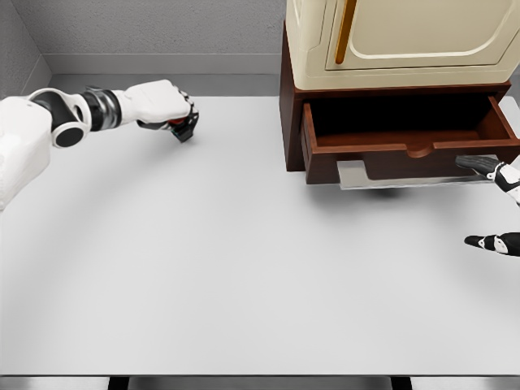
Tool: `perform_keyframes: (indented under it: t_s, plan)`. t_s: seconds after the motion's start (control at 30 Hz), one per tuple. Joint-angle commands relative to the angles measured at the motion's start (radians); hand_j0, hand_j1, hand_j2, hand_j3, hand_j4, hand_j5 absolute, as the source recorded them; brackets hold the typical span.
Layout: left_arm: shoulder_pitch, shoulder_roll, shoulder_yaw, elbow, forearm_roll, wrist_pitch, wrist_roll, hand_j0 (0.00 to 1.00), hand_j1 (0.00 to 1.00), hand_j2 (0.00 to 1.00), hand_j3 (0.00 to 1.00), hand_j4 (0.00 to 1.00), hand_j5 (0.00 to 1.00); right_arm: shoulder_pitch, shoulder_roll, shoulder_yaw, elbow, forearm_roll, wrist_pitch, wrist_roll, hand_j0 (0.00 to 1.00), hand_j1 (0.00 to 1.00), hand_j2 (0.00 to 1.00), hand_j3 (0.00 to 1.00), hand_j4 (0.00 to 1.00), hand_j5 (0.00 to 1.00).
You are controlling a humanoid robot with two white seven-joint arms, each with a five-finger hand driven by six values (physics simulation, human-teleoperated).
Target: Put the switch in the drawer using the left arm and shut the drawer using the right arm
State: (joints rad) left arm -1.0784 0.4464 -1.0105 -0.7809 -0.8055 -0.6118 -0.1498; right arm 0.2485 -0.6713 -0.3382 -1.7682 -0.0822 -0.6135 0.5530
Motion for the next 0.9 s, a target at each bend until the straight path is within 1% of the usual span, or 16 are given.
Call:
perform_keyframes:
  t_s: [0.0, 0.13, 0.17, 0.37, 0.5, 0.6, 0.7, 0.8, 0.87]
  plan:
    - [0.000, -0.009, 0.003, -0.003, 0.005, 0.001, -0.004, 0.48, 0.48, 0.48, 0.48, 0.48, 0.48, 0.000, -0.002, -0.001, 0.000, -0.008, 0.003, -0.001, 1.00, 1.00, 1.00, 1.00, 1.00, 1.00]
    - [-0.011, -0.009, 0.003, -0.012, 0.008, 0.001, -0.004, 0.48, 0.48, 0.48, 0.48, 0.48, 0.48, 0.006, -0.002, -0.001, 0.000, -0.008, 0.003, 0.001, 1.00, 1.00, 1.00, 1.00, 1.00, 1.00]
    - [-0.011, -0.009, 0.004, -0.017, 0.008, 0.001, -0.004, 0.48, 0.48, 0.48, 0.48, 0.48, 0.48, 0.008, -0.001, -0.013, 0.000, -0.008, 0.003, -0.001, 1.00, 1.00, 1.00, 1.00, 1.00, 1.00]
    - [-0.015, -0.009, 0.007, -0.072, 0.009, 0.001, -0.014, 0.48, 0.48, 0.48, 0.48, 0.48, 0.48, 0.012, -0.001, -0.015, 0.000, -0.008, 0.003, -0.001, 1.00, 1.00, 1.00, 1.00, 1.00, 1.00]
    - [-0.012, 0.000, 0.012, -0.152, 0.012, 0.001, -0.014, 0.48, 0.48, 0.48, 0.48, 0.48, 0.48, 0.014, -0.001, -0.022, 0.000, -0.008, 0.003, -0.001, 1.00, 1.00, 1.00, 1.00, 1.00, 1.00]
    - [-0.009, 0.031, 0.016, -0.228, 0.014, 0.001, -0.016, 0.48, 0.48, 0.48, 0.48, 0.48, 0.48, 0.014, -0.001, -0.022, 0.000, -0.008, 0.003, -0.001, 1.00, 1.00, 1.00, 1.00, 1.00, 1.00]
    - [-0.008, 0.037, 0.018, -0.244, 0.014, 0.001, -0.016, 0.48, 0.48, 0.48, 0.48, 0.48, 0.48, 0.014, -0.001, -0.022, 0.000, -0.008, 0.003, -0.001, 1.00, 1.00, 1.00, 1.00, 1.00, 1.00]
    - [-0.006, 0.054, 0.016, -0.291, 0.015, 0.001, -0.016, 0.48, 0.48, 0.48, 0.48, 0.48, 0.48, 0.014, -0.001, -0.022, 0.000, -0.014, 0.003, -0.001, 1.00, 1.00, 1.00, 1.00, 1.00, 1.00]
    - [0.005, 0.075, 0.018, -0.353, 0.015, 0.001, -0.016, 0.48, 0.48, 0.48, 0.48, 0.48, 0.48, 0.014, -0.001, -0.022, 0.000, -0.014, 0.003, -0.001, 1.00, 1.00, 1.00, 1.00, 1.00, 1.00]
